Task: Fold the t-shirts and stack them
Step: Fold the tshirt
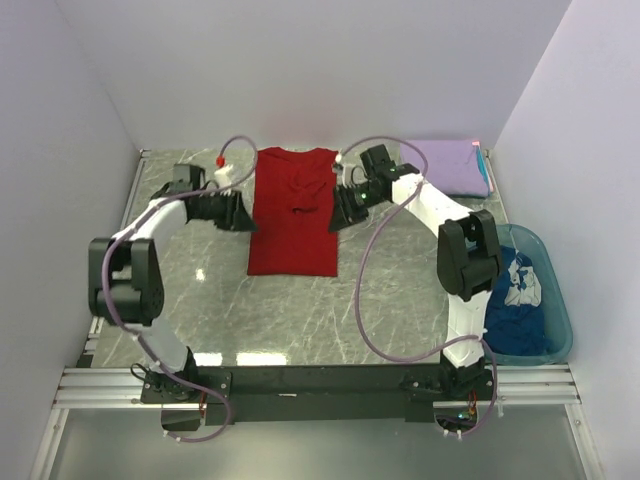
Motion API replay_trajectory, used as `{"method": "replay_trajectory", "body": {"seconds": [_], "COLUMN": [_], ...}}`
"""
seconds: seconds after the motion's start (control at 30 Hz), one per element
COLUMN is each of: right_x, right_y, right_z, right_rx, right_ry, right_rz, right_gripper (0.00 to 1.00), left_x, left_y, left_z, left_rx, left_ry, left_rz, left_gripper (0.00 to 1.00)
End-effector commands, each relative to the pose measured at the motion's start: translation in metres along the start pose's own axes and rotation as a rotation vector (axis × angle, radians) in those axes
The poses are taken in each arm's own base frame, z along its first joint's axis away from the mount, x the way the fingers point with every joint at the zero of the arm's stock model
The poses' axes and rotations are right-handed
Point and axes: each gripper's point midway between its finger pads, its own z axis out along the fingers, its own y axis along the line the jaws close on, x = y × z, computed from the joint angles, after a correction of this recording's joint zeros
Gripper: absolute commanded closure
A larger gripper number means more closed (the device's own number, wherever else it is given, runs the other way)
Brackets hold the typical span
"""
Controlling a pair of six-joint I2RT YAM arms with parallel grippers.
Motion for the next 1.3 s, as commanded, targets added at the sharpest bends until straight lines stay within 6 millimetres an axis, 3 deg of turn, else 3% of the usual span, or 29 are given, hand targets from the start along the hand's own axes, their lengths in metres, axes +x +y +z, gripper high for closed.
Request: {"method": "replay_trajectory", "body": {"seconds": [0.0, 0.03, 0.07, 0.1, 0.2, 0.3, 0.4, 0.5, 0.53, 0.6, 0.63, 0.7, 0.73, 0.87, 0.9, 0.93, 0.97, 1.0, 1.03, 1.07, 1.1, 1.17, 1.27], "right_x": [-0.055, -0.055, -0.063, -0.070, -0.077, -0.081, -0.073, -0.062, -0.064, -0.062, -0.073, -0.066, -0.070, -0.035, -0.014, -0.007, -0.002, 0.023, 0.023, 0.023, 0.039, 0.050, 0.053], "right_y": [0.014, 0.004, 0.000, 0.002, -0.015, -0.039, -0.063, -0.075, -0.071, -0.066, -0.050, -0.036, -0.018, 0.013, 0.010, 0.025, 0.027, 0.023, 0.021, 0.034, 0.031, 0.034, 0.038], "right_z": [0.007, 0.021, 0.027, 0.030, 0.050, 0.066, 0.080, 0.082, 0.075, 0.061, 0.041, 0.024, 0.003, -0.018, -0.013, -0.016, -0.015, -0.004, -0.012, -0.003, -0.002, 0.010, 0.019], "right_rx": [-0.101, -0.110, -0.120, -0.141, -0.146, -0.128, -0.078, -0.064, -0.064, -0.041, -0.036, -0.028, -0.028, 0.002, 0.025, 0.047, 0.078, 0.095, 0.179, 0.189, 0.210, 0.243, 0.253], "right_ry": [-0.138, -0.122, -0.142, -0.151, -0.160, -0.164, -0.153, -0.128, -0.134, -0.127, -0.158, -0.149, -0.176, -0.120, -0.081, -0.081, -0.082, -0.033, -0.049, -0.069, -0.051, -0.041, -0.090], "right_rz": [-0.020, 0.018, 0.020, 0.051, 0.101, 0.167, 0.211, 0.240, 0.224, 0.172, 0.118, 0.064, 0.016, -0.170, -0.189, -0.269, -0.331, -0.412, -0.490, -0.593, -0.680, -0.834, -0.982], "right_gripper": [0.68, 0.73, 0.82, 0.85, 0.89, 0.89, 0.86, 0.75, 0.64, 0.52, 0.44, 0.38, 0.37, 0.38, 0.39, 0.40, 0.41, 0.41, 0.41, 0.41, 0.41, 0.42, 0.42], "left_x": [-0.062, -0.076, -0.082, -0.086, -0.094, -0.089, -0.064, -0.046, -0.042, -0.043, -0.053, -0.051, -0.057, -0.016, 0.004, 0.016, 0.031, 0.050, 0.056, 0.059, 0.069, 0.068, 0.073], "left_y": [-0.014, -0.004, -0.003, 0.002, 0.021, 0.045, 0.079, 0.095, 0.096, 0.091, 0.086, 0.073, 0.056, 0.018, 0.008, 0.009, 0.005, -0.002, -0.001, -0.002, -0.004, -0.002, -0.007], "left_z": [0.034, 0.046, 0.052, 0.057, 0.074, 0.088, 0.103, 0.102, 0.101, 0.090, 0.070, 0.046, 0.025, -0.014, -0.024, -0.028, -0.032, -0.037, -0.039, -0.040, -0.040, -0.038, -0.032], "left_rx": [0.093, 0.085, 0.093, 0.093, 0.081, 0.049, -0.008, -0.041, -0.037, -0.001, 0.008, 0.036, 0.033, 0.037, 0.022, 0.016, 0.019, 0.016, 0.016, 0.010, 0.006, -0.001, 0.040], "left_ry": [-0.132, -0.165, -0.182, -0.196, -0.209, -0.195, -0.143, -0.091, -0.076, -0.068, -0.100, -0.122, -0.136, -0.046, -0.020, 0.001, 0.026, 0.040, 0.046, 0.037, 0.034, 0.014, -0.006], "left_rz": [-0.032, -0.033, -0.113, -0.143, -0.229, -0.291, -0.380, -0.421, -0.423, -0.380, -0.323, -0.254, -0.118, 0.258, 0.328, 0.473, 0.523, 0.585, 0.702, 0.757, 0.791, 0.892, 1.017], "left_gripper": [0.62, 0.65, 0.66, 0.67, 0.69, 0.69, 0.69, 0.69, 0.66, 0.60, 0.53, 0.45, 0.39, 0.38, 0.38, 0.38, 0.38, 0.38, 0.37, 0.37, 0.37, 0.38, 0.39]}}
